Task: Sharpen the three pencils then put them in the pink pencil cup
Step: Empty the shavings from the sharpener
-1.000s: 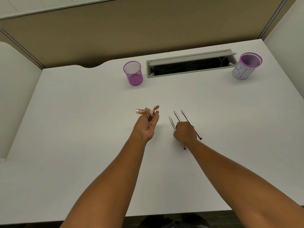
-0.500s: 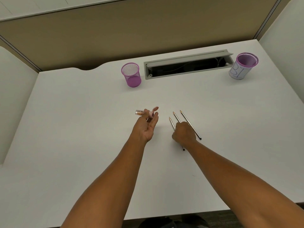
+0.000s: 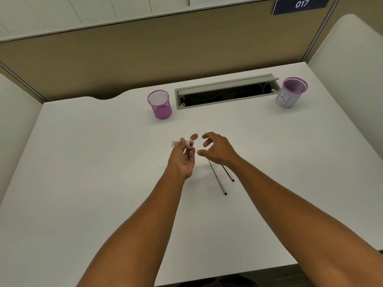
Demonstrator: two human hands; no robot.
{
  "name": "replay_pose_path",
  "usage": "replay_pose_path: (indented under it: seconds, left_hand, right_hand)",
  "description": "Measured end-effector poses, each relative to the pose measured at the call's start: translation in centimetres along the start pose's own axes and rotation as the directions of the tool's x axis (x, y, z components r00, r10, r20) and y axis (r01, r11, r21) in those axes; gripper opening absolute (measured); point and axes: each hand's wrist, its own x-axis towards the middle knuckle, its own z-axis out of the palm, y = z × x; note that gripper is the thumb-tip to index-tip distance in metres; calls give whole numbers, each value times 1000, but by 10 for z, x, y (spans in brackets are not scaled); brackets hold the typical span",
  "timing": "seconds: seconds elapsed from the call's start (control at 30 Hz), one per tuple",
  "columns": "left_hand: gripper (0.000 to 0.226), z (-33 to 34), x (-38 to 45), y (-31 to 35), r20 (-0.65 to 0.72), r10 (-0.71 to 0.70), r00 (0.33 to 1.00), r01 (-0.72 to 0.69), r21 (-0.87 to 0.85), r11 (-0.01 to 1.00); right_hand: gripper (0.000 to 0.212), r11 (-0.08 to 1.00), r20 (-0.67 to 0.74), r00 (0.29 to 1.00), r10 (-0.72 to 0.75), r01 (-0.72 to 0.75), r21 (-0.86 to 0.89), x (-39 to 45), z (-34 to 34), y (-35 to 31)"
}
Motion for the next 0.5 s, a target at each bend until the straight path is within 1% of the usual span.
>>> replay_pose_path:
  seconds: [0.1, 0.17, 0.23, 0.33, 0.4, 0.5]
  left_hand:
    - [18, 9, -3, 1, 18, 8, 1000, -8, 11, 1000]
    - [20, 15, -8, 2, 48, 8, 999, -8, 4, 1000]
    - [22, 19, -10, 3, 74, 18, 997, -18, -8, 1000]
    - [30, 25, -13, 5, 124, 17, 992, -14, -28, 1000]
    - [34, 30, -15, 6, 147, 21, 989, -16, -37, 999]
    - [36, 36, -19, 7, 170, 16, 985, -8, -50, 999]
  right_hand:
    - [71, 997, 23, 997, -70, 69, 38, 4, -9, -18]
    - [74, 992, 14, 993, -119, 119, 42, 4, -15, -27]
    - [74, 988, -31, 989, -147, 149, 49, 2, -20, -32]
    - [79, 987, -114, 984, -138, 146, 63, 2, -24, -36]
    - [76, 988, -133, 980, -146, 151, 28, 1, -28, -38]
    - [59, 981, -165, 968, -190, 194, 6, -1, -34, -42]
